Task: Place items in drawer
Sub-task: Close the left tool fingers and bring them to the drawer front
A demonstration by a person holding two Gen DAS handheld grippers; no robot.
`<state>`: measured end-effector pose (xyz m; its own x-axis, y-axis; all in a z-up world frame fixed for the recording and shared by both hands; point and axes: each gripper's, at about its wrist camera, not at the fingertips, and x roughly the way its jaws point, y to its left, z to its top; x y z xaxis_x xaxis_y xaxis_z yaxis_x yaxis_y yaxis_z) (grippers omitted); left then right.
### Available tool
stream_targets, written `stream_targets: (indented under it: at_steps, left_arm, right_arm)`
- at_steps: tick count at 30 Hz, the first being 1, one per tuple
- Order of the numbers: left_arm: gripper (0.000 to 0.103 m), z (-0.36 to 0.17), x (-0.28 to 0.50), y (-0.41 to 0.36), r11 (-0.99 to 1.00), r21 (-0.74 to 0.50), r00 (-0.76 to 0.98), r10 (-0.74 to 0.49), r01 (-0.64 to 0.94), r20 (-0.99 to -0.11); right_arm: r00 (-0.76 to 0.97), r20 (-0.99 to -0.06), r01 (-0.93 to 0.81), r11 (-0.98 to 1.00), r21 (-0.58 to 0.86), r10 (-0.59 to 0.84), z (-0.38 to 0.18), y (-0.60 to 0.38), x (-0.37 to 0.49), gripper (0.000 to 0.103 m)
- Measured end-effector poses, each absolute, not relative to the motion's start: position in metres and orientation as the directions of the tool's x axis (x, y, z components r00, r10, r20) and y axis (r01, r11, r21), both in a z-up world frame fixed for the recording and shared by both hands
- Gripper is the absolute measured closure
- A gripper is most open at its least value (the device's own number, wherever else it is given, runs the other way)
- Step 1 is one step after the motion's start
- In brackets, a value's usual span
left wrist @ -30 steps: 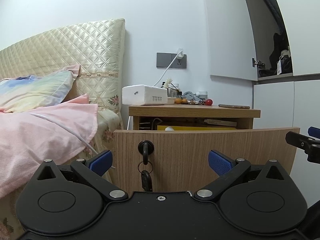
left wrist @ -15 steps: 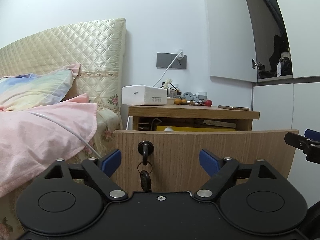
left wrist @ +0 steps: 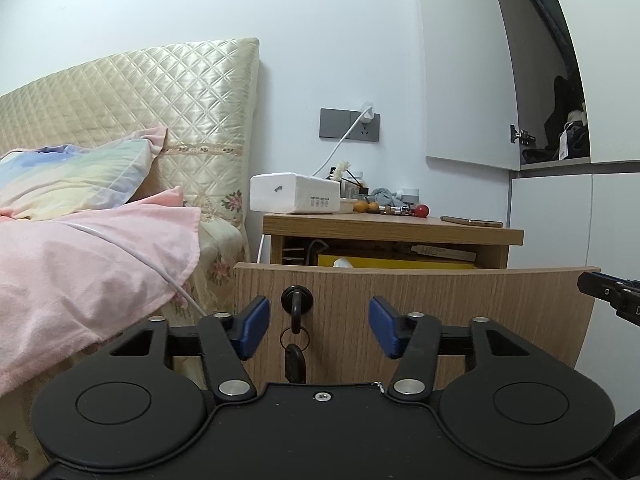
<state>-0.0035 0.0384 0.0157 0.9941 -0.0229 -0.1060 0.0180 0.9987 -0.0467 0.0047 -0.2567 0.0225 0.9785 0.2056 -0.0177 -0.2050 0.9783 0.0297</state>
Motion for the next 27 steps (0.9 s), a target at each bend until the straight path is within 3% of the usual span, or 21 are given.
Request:
stream_targets:
  at_steps: [4,10,17,27]
  left_arm:
    - [0.056,0.0158,-0.0032,0.0388,0.999,-0.048,0.994,-0.020,0.015,-0.109]
    - [0.081,0.0154,-0.0038,0.0390,0.999,-0.045,0.994,-0.021,0.016,-0.110]
    - [0.101,0.0150,-0.0062,0.0399,0.999,-0.049,0.995,-0.024,0.019,-0.101]
    - [0.102,0.0122,-0.0076,0.0345,0.999,-0.022,0.995,-0.034,0.032,-0.098]
  right_arm:
    - [0.978,-0.020,-0.207,0.978,0.032,0.207,0.0220,-0.2569,0.0048,0.092]
    - [0.979,-0.009,-0.203,0.979,0.027,0.203,0.0222,-0.2567,0.0027,0.092]
    - [0.975,-0.017,-0.223,0.974,0.035,0.223,0.0221,-0.2566,0.0031,0.093]
    - [0.972,-0.044,-0.226,0.972,0.057,0.229,0.0226,-0.2590,0.0075,0.094]
